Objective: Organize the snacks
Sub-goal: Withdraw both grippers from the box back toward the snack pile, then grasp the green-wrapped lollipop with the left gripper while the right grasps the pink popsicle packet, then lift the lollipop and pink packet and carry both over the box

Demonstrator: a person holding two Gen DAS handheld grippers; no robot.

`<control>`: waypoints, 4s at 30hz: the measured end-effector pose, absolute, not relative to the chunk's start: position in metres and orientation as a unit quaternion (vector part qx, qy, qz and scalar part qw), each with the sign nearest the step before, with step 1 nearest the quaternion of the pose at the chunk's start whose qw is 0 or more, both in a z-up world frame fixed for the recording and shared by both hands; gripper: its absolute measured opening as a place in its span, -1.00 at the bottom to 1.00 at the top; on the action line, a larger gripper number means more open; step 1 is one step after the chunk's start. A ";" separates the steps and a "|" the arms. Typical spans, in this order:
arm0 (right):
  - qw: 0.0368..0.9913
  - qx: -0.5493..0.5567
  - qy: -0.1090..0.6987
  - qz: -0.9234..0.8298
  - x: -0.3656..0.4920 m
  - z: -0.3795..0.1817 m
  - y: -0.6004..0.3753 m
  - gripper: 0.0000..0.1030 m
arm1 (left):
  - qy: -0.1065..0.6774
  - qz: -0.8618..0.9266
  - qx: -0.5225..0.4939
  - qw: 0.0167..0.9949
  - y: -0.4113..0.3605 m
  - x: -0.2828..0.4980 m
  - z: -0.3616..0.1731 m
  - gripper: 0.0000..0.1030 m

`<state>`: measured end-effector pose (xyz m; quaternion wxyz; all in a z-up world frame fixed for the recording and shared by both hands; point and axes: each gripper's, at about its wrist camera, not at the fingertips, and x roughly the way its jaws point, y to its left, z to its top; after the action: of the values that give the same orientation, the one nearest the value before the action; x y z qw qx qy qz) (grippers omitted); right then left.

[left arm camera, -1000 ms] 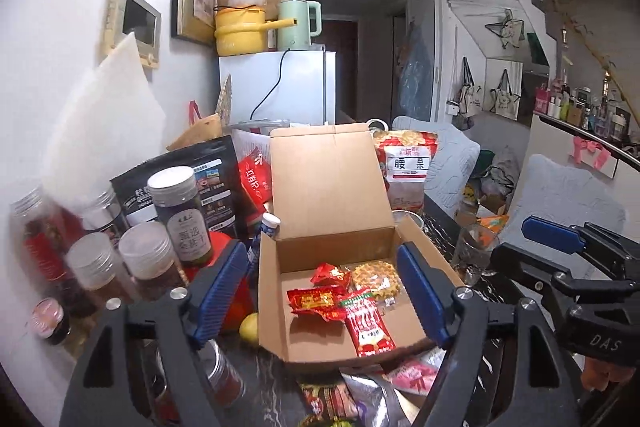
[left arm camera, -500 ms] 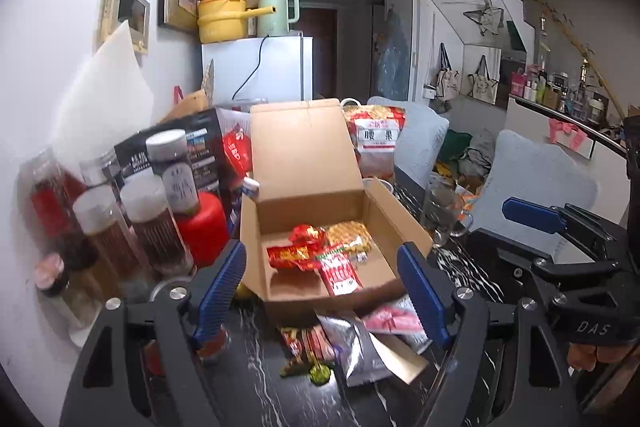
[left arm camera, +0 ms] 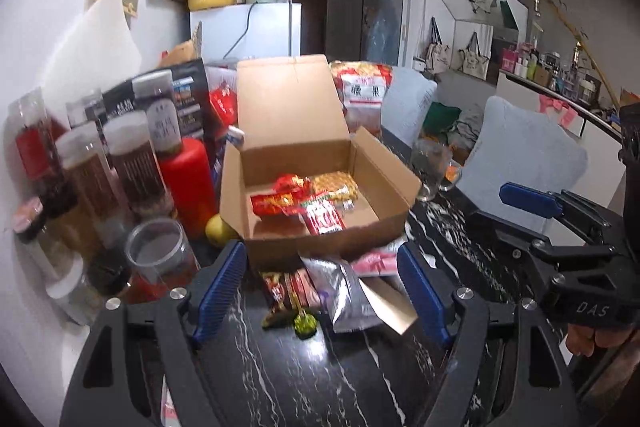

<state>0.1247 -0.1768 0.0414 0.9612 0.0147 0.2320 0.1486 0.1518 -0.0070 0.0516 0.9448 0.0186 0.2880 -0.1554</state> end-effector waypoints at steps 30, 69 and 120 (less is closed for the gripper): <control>0.928 0.031 0.341 0.146 0.159 -0.076 -0.180 0.46 | 0.407 -0.142 0.001 0.902 0.000 0.191 -0.081 0.51; 0.926 0.060 0.328 0.175 0.244 -0.091 -0.164 -0.35 | 0.440 -0.163 -0.043 0.882 0.000 0.215 -0.108 -0.51; 0.954 0.096 0.229 0.167 0.133 -0.006 -0.208 -0.42 | 0.317 -0.215 -0.025 0.923 -0.040 0.179 0.014 -0.51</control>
<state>0.1327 -0.2077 -0.0058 0.9543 0.0957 0.2290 0.1666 0.1794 -0.0395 0.0141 0.9233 -0.0253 0.3175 -0.2147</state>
